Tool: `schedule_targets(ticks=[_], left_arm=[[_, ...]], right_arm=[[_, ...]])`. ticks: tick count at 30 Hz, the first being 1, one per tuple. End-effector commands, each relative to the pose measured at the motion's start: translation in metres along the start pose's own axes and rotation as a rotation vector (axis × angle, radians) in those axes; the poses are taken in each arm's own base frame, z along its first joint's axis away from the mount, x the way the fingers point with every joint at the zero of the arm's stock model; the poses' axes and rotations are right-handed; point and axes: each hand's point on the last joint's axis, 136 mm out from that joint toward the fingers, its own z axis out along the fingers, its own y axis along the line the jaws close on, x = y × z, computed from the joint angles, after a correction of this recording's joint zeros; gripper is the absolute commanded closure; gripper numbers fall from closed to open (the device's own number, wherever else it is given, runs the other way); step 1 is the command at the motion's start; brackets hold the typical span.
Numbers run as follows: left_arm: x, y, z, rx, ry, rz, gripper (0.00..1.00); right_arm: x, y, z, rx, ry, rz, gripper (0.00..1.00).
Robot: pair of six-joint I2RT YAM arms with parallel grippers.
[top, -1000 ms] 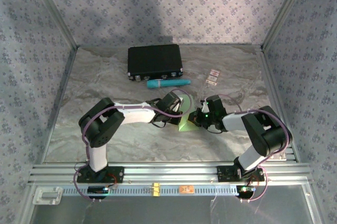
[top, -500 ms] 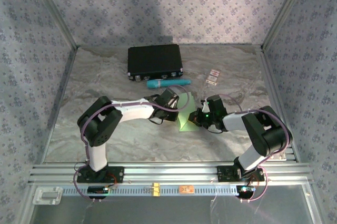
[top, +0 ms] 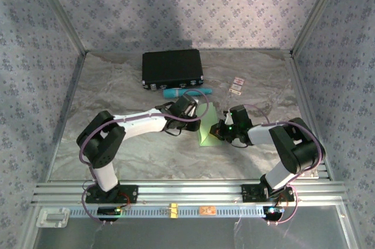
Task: Fold a paper plane with a square sheet of paper (pick it up from the middle)
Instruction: Fold the triangle a second time at the center of the table.
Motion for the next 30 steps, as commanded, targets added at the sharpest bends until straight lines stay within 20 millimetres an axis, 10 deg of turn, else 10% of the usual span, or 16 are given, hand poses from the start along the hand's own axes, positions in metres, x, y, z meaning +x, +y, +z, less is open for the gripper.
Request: schedule_targets(ticks=[1, 10, 30], left_arm=[[-0.017, -0.004, 0.000, 0.052, -0.024, -0.043, 0.73], [-0.034, -0.009, 0.020, 0.154, 0.017, -0.069, 0.81], [-0.008, -0.001, 0.062, 0.138, 0.145, -0.082, 0.87]], right_arm=[[0.001, -0.015, -0.004, 0.074, -0.016, 0.042, 0.95], [-0.001, 0.004, -0.008, 0.030, -0.022, 0.005, 0.90], [-0.003, 0.019, -0.009, -0.001, -0.029, -0.026, 0.88]])
